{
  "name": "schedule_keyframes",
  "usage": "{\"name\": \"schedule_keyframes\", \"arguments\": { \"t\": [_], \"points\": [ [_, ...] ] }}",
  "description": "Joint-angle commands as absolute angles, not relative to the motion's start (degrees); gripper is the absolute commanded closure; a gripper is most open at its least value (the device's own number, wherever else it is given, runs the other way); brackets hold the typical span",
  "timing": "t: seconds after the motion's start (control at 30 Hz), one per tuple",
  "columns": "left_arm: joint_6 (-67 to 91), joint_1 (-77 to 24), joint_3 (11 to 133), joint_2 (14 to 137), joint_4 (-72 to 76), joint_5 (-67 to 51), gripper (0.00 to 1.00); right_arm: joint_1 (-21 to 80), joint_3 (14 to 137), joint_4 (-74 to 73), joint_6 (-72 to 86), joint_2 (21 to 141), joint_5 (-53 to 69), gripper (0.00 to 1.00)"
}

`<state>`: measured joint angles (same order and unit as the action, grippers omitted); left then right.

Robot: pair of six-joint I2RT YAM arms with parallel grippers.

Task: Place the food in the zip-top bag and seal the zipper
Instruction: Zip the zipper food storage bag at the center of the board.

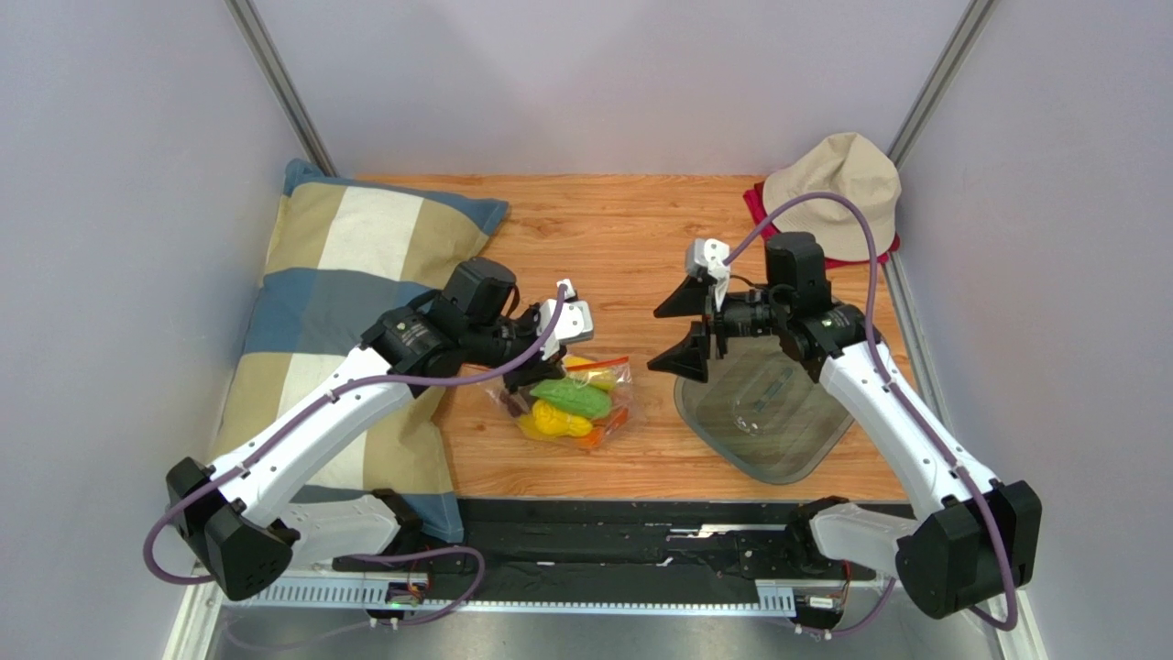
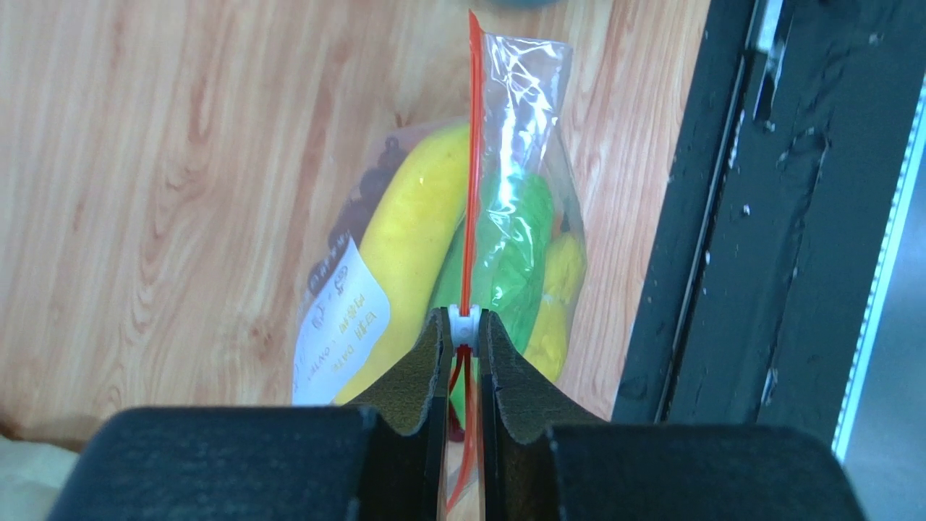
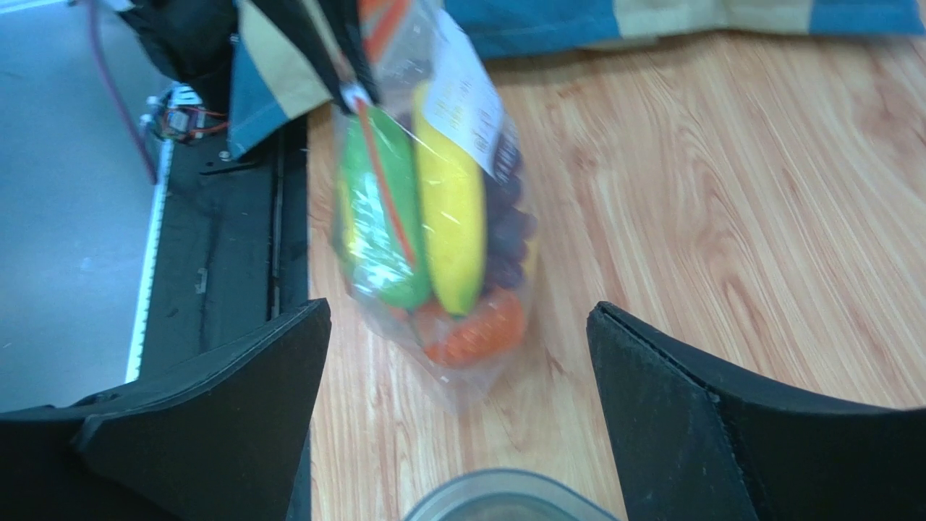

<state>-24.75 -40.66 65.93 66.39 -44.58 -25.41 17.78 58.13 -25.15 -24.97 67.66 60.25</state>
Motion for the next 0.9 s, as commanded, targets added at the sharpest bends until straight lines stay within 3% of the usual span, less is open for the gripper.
{"name": "schedule_keyframes", "arguments": {
  "t": [0.0, 0.43, 0.63, 0.77, 0.87],
  "points": [
    [-22.41, -40.69, 70.05, 67.06, -36.74, -29.97, 0.96, 21.70, 61.79, -27.07, -26.19, 65.57, 62.93, 0.07],
    [-26.89, -41.84, 70.75, 70.93, -33.13, -32.96, 0.97, 29.61, 65.39, -30.41, -40.15, 71.63, 57.13, 0.15],
    [-26.63, -41.92, 70.14, 70.84, -32.61, -33.40, 0.98, 32.87, 65.39, -29.10, -44.21, 74.88, 53.36, 0.30],
    [-27.07, -41.92, 69.61, 70.23, -32.61, -33.75, 0.98, 34.10, 65.57, -26.37, -43.33, 76.46, 50.20, 0.53],
    [-26.81, -41.92, 69.43, 69.70, -33.13, -32.87, 0.98, 34.37, 66.35, -26.54, -43.07, 77.08, 48.35, 0.97]
  ]
}}
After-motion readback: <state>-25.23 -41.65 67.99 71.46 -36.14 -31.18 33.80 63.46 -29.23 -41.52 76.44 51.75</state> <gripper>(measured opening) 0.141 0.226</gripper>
